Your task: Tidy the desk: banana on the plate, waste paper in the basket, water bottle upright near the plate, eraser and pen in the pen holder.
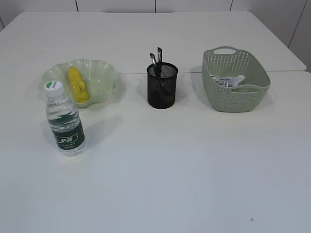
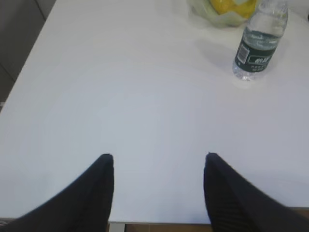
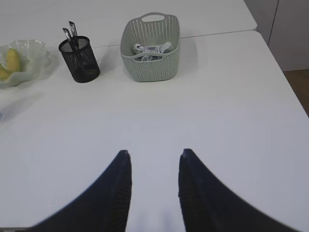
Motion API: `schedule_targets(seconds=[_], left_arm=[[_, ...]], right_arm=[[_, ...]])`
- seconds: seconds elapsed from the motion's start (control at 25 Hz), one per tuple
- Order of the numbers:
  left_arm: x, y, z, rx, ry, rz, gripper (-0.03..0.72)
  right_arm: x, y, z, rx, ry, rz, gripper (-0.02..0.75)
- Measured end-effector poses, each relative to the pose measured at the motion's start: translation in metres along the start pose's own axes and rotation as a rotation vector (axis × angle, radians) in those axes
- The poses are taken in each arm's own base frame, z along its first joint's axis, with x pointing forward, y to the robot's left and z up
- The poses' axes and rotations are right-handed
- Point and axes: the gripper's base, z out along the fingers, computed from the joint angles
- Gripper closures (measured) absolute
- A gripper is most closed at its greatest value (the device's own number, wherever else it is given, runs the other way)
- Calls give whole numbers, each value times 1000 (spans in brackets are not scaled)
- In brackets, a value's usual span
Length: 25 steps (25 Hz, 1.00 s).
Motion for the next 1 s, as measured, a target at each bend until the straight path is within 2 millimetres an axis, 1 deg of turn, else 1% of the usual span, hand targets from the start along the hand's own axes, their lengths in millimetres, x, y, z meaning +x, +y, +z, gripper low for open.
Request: schedule_targets(seconds=[0.12, 0.32, 0.6, 0.76, 1.0], left_arm=[[6, -1, 9, 4, 35, 8, 264], [7, -1, 11, 2, 36, 14, 264], [2, -4, 15, 29, -28, 49, 264], [1, -4, 15, 33, -36, 56, 263], [1, -5, 22, 37, -58, 63, 263]], right_arm=[[8, 0, 12, 6, 46, -25, 484], [24, -1, 33, 13, 138, -95, 461], [35, 0, 57, 9, 146, -128, 454], [43, 0, 66, 10, 178, -141, 454], [44, 0, 68, 10, 174, -141, 454]])
